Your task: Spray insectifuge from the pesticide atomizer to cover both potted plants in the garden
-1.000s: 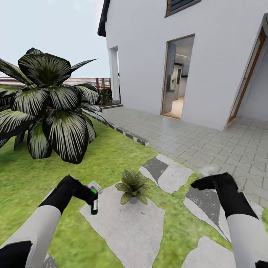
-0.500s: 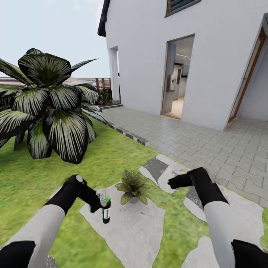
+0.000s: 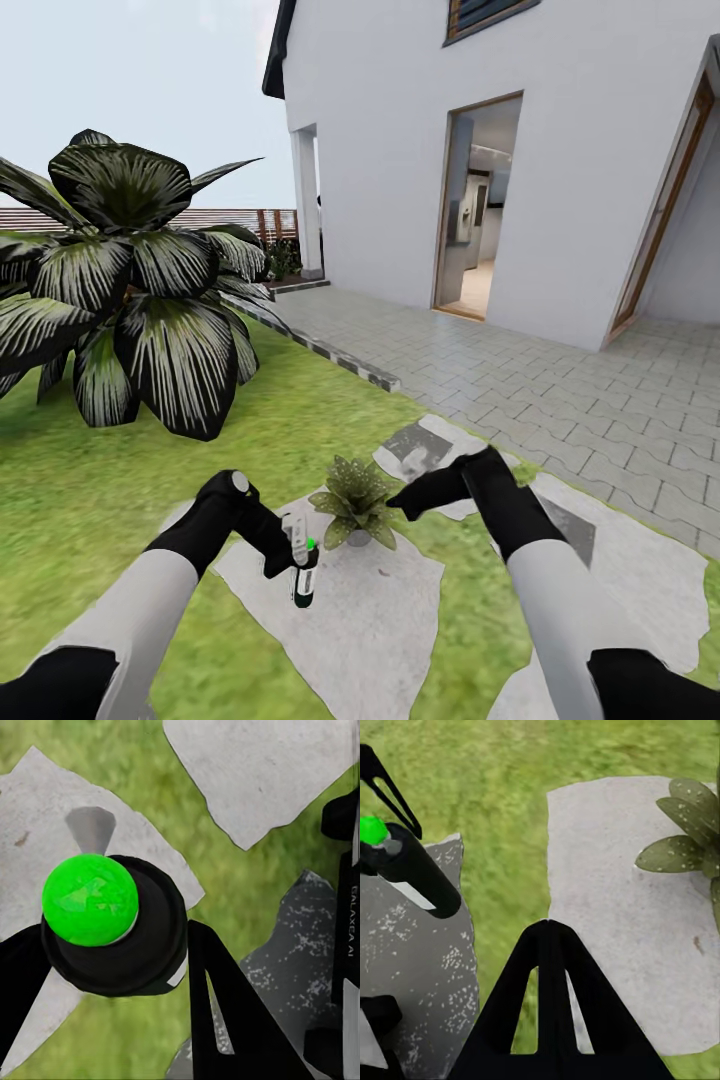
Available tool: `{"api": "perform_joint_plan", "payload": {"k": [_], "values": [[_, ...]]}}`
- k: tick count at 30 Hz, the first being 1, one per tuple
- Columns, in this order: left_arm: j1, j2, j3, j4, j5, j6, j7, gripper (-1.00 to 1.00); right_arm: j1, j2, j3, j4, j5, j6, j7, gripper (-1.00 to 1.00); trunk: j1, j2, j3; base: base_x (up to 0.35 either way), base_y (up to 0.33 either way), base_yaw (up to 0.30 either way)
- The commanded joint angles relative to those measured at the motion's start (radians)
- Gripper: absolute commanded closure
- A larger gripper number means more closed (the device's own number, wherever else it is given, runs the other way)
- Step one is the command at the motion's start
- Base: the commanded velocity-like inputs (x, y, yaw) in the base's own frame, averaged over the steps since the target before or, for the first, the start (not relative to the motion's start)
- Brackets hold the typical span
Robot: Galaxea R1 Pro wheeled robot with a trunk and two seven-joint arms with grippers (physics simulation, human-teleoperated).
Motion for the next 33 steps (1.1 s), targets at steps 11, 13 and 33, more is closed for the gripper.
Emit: {"api": "perform_joint_plan", "payload": {"k": [11, 13, 33], "values": [[-0.001, -0.068, -0.033, -0.002, -0.018, 0.014, -0.002, 1.00, -0.001, 0.005, 0.069, -0.096, -0.068, 0.007, 0.013, 1.00, 0.000, 0.000, -0.001, 0.000, 0.000, 0.000], [-0.002, -0.078, -0.037, -0.002, -0.020, 0.014, -0.002, 1.00, -0.001, 0.005, 0.076, -0.098, -0.097, 0.007, 0.013, 1.00, 0.000, 0.000, -0.001, 0.000, 0.000, 0.000], [-0.044, -0.102, -0.039, -0.054, -0.021, 0.025, -0.005, 1.00, -0.001, 0.004, 0.164, -0.100, -0.202, 0.007, 0.013, 1.00, 0.000, 0.000, -0.001, 0.000, 0.000, 0.000]]}}
